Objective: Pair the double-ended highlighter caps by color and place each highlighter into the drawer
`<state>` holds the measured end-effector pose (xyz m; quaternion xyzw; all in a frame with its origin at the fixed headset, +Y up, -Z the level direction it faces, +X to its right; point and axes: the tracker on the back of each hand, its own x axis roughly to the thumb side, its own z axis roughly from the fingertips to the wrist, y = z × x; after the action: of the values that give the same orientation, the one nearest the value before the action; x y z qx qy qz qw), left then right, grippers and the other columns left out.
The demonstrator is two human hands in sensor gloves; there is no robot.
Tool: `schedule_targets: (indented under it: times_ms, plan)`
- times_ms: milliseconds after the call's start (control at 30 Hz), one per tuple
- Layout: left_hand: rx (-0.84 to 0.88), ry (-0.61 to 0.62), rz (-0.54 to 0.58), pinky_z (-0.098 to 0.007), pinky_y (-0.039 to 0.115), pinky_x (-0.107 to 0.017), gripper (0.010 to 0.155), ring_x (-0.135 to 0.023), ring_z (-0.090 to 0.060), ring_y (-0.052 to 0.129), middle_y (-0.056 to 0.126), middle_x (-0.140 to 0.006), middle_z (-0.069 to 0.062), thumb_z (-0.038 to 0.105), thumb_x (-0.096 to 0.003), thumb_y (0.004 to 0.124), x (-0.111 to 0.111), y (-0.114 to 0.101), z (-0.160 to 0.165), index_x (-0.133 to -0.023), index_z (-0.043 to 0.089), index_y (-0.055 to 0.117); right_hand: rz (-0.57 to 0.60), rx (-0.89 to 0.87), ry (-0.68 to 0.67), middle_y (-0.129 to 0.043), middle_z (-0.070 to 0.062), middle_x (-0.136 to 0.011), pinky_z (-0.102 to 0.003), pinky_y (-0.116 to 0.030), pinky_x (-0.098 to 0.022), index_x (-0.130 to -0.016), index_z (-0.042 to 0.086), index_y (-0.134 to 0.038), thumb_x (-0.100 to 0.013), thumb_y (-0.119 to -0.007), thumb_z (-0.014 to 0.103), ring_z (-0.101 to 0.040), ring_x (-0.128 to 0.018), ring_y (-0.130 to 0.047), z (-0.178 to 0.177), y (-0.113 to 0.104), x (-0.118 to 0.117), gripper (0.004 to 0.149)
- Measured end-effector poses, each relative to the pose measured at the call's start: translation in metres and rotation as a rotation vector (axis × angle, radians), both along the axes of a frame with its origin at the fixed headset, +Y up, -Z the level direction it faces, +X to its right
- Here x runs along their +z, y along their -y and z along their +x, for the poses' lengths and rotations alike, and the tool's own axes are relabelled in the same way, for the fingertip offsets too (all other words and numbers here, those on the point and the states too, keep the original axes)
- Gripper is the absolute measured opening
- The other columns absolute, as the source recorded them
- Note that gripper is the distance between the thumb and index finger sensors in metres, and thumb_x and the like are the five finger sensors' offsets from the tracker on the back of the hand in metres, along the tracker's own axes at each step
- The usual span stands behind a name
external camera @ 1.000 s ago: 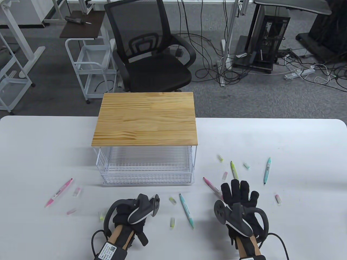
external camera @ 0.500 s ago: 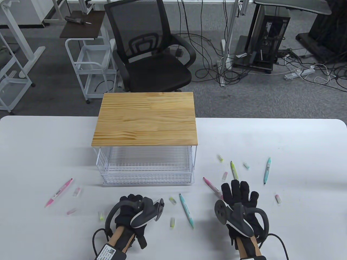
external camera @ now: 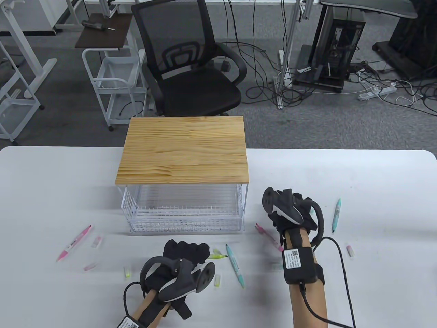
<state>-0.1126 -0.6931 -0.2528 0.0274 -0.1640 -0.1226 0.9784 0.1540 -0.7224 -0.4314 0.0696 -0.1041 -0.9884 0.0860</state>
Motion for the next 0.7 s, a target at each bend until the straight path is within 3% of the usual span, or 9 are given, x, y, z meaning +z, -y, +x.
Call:
schedule_targets:
  times_ms: [167,333,533,700]
  plan:
    - [0.038,-0.008,0.018,-0.056,0.062,-0.079,0.049,-0.095,-0.018,0.083,0.082,-0.1,0.009,0.045,-0.0546,0.065,0.002,-0.008,-0.004,-0.102,0.038,0.054,-0.052,0.043,0.078,-0.057,-0.007,-0.116,-0.061,-0.052,-0.078,-0.11,0.029,-0.048,-0.049,-0.075,0.056,-0.036,-0.103,-0.058,0.01,0.024,-0.046,0.072]
    - [0.055,-0.031,0.005,-0.056,0.062,-0.079,0.049,-0.095,-0.019,0.083,0.082,-0.1,0.009,0.045,-0.0548,0.065,-0.001,-0.008,-0.01,-0.102,0.038,0.054,-0.111,0.057,0.099,-0.058,-0.009,-0.112,-0.061,-0.05,-0.077,-0.107,0.028,-0.056,-0.047,-0.075,0.059,-0.038,-0.096,-0.058,0.014,0.041,-0.072,0.07]
    - [0.036,-0.05,-0.014,-0.057,0.062,-0.079,0.049,-0.095,-0.019,0.083,0.082,-0.1,0.008,0.045,-0.0549,0.065,-0.006,-0.001,-0.013,-0.102,0.038,0.054,-0.136,0.065,0.107,-0.064,-0.007,-0.107,-0.061,-0.053,-0.076,-0.101,0.027,-0.064,-0.045,-0.077,0.059,-0.037,-0.093,-0.062,0.013,0.05,-0.083,0.066]
    - [0.019,-0.04,-0.016,-0.056,0.062,-0.079,0.049,-0.095,-0.019,0.083,0.083,-0.1,0.009,0.045,-0.0547,0.065,-0.005,0.002,-0.01,-0.102,0.038,0.054,-0.098,0.029,0.1,-0.075,-0.003,-0.097,-0.06,-0.058,-0.075,-0.089,0.027,-0.075,-0.047,-0.08,0.053,-0.034,-0.088,-0.07,0.01,0.053,-0.084,0.05]
